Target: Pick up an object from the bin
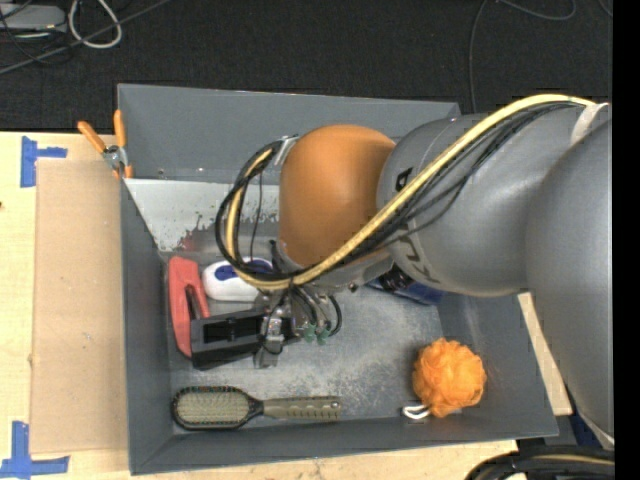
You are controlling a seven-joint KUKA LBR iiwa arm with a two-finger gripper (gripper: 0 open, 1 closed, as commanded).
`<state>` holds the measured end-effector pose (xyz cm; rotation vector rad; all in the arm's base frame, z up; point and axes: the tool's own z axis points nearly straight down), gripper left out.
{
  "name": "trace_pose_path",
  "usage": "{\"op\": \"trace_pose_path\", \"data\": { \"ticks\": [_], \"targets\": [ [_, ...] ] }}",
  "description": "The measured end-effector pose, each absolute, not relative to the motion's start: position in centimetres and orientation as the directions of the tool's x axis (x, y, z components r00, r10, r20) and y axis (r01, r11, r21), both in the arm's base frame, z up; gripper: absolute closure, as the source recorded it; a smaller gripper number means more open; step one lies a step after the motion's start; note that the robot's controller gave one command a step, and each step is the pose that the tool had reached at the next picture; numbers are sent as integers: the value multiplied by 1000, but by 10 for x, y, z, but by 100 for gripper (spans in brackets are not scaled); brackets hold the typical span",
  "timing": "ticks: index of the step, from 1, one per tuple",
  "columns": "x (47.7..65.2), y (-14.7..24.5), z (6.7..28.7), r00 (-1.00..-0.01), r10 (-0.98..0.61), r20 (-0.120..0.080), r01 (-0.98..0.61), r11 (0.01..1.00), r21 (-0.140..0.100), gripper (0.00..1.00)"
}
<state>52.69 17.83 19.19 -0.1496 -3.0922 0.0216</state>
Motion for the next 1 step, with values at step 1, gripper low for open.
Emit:
{"op": "trace_pose_path", "data": {
  "ticks": [1],
  "targets": [
    [542,187,128,-999,-33,40,-33,999,-8,100]
  ]
}}
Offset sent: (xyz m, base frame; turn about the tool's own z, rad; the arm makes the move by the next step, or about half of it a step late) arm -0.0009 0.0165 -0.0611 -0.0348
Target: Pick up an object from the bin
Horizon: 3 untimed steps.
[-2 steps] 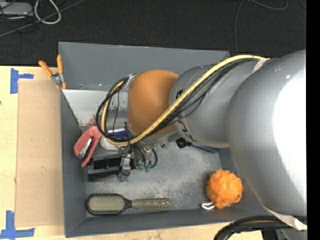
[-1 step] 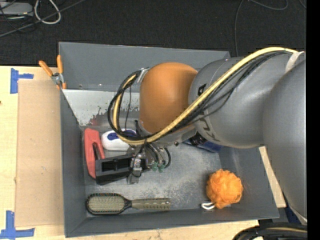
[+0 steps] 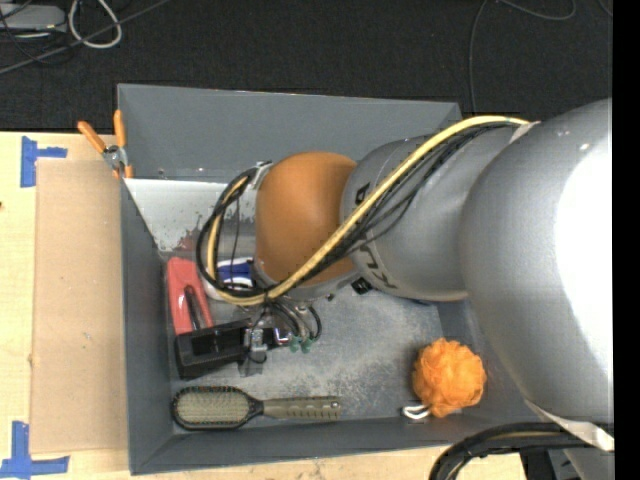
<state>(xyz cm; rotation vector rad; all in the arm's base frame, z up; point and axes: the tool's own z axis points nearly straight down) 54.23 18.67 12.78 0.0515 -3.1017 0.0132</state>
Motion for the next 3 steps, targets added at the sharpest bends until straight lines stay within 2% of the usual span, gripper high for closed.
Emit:
{"op": "trace_pose_path", "data": {
  "ticks": [1,2,3],
  "targets": [
    [538,188,92,-999,-28,44,-28,1000,-9,100],
    [557,188,83,-998,-47,51,-47,999,-9,100],
    [542,179,182,-998,-32,50,-33,999,-11,100]
  ]
}}
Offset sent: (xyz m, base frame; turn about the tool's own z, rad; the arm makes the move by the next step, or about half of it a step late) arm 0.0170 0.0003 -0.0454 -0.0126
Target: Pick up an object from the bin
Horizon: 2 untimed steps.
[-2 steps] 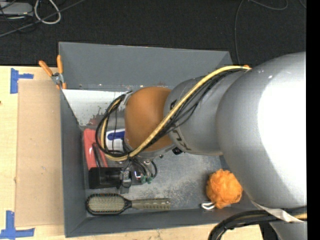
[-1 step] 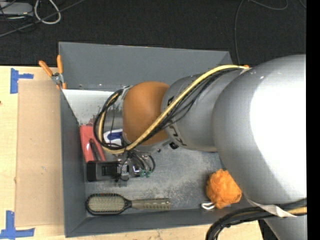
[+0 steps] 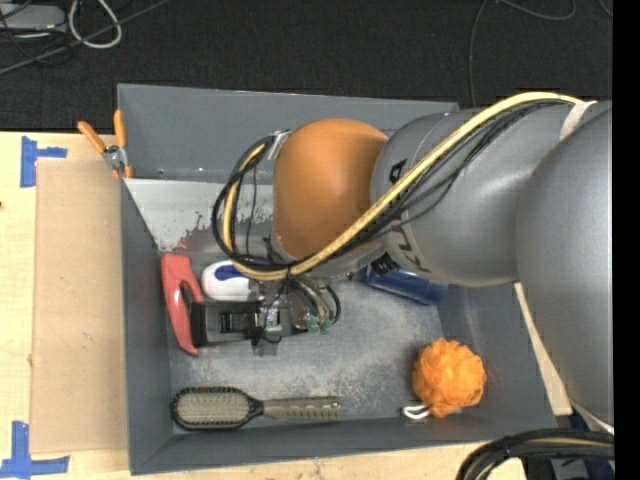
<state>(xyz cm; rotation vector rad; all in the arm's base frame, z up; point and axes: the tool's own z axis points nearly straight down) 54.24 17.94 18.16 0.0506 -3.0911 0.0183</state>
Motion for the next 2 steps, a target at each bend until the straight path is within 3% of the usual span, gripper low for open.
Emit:
{"op": "trace_pose_path", "data": {
  "ticks": [1,2],
  "targets": [
    [542,179,182,-998,-33,50,-33,999,-11,100],
    [556,189,129,-999,3,53,2,1000,-14,100]
  ]
}}
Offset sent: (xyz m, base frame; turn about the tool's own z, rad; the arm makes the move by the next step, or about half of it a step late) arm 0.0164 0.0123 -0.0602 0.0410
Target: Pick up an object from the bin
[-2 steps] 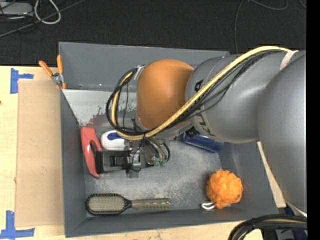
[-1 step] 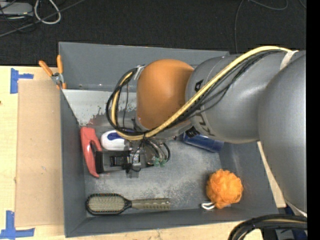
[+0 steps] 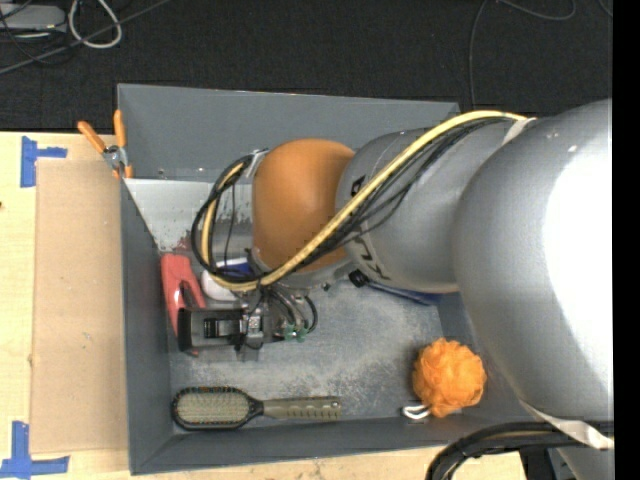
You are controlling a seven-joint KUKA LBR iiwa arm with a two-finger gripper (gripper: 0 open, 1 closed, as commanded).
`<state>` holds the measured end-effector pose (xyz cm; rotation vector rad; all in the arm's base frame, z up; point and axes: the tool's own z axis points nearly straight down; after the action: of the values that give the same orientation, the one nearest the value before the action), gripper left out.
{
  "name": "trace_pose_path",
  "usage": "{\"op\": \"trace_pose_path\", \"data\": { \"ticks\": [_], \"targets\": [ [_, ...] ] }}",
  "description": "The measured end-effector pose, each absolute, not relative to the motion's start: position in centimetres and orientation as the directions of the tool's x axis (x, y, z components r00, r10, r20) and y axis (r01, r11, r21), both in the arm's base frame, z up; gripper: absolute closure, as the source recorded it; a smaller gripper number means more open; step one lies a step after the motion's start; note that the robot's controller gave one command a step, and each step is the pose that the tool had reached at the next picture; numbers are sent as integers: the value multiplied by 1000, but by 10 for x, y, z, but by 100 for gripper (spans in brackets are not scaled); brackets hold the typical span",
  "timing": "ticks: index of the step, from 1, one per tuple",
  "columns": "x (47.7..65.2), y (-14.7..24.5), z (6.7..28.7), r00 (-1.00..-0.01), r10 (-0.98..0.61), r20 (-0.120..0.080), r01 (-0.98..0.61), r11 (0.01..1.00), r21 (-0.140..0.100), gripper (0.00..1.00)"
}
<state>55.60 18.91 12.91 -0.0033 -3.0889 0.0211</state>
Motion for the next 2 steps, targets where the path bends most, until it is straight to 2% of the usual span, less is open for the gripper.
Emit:
{"op": "trace_pose_path", "data": {
  "ticks": [1,2],
  "targets": [
    [554,178,102,-985,-163,58,-164,986,-6,100],
    [553,180,92,-986,-156,62,-156,988,-6,100]
  ]
}}
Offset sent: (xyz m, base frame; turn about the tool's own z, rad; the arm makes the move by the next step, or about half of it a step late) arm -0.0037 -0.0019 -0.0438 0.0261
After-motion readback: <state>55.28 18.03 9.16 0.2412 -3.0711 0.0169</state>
